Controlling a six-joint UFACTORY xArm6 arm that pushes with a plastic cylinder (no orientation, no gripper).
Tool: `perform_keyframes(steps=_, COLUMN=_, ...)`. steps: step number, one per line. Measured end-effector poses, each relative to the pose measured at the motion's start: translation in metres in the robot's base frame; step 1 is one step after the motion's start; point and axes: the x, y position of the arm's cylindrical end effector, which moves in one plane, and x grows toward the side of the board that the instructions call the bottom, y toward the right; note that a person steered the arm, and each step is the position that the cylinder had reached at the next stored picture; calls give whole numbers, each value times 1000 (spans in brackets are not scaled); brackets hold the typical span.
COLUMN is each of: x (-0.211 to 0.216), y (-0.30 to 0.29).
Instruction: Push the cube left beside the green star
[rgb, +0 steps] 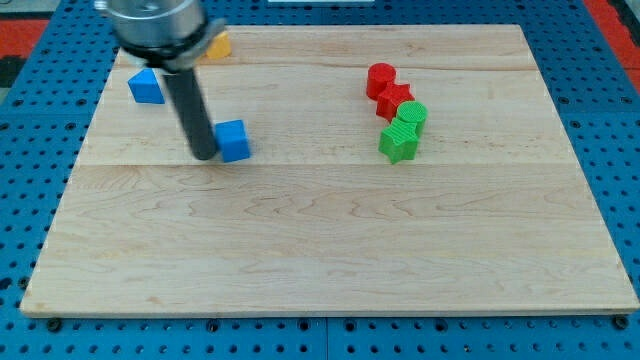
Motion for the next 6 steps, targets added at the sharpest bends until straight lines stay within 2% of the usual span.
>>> perform_keyframes(steps=1, x=-1, y=63)
perform_keyframes(steps=2, x=-19, y=8)
perform_keyframes(steps=3, x=-46, y=-19)
perform_keyframes(steps=5, x=-29, y=81)
perform_keyframes(steps=6, x=-17, y=110)
